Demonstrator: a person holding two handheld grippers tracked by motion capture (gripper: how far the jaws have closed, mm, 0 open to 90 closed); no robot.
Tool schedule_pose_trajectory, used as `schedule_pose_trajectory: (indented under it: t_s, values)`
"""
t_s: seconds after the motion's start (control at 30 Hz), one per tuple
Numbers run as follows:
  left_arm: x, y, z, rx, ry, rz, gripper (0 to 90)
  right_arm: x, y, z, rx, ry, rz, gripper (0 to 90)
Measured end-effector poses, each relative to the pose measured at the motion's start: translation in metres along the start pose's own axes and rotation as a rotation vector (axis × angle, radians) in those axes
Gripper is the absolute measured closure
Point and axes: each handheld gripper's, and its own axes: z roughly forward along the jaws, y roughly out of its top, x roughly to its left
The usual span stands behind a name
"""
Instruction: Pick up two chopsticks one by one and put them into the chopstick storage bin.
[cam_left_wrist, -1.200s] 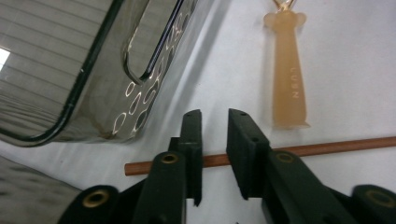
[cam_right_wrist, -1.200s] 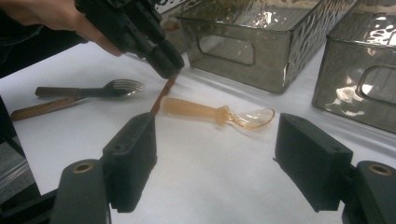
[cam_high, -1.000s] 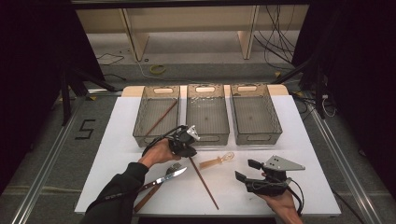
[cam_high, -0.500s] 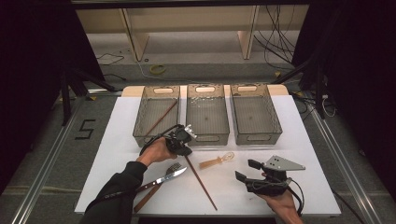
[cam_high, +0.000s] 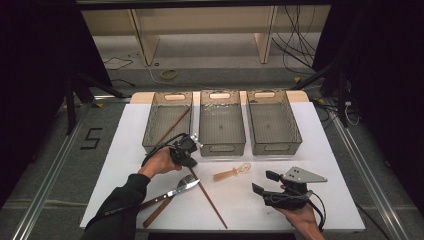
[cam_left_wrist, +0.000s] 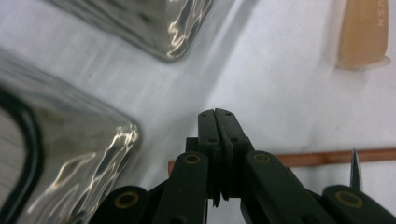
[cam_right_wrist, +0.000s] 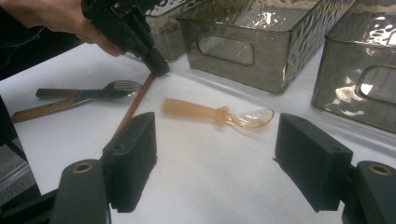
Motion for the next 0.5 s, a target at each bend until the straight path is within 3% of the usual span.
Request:
schedule_pose_trajectory:
  t_s: [0.5]
  values:
    - [0.001, -0.015, -0.007, 0.018, -0.007, -0.012, 88.8, 0.0, 0.0, 0.0, 0.001, -0.002, 0.001, 30.1]
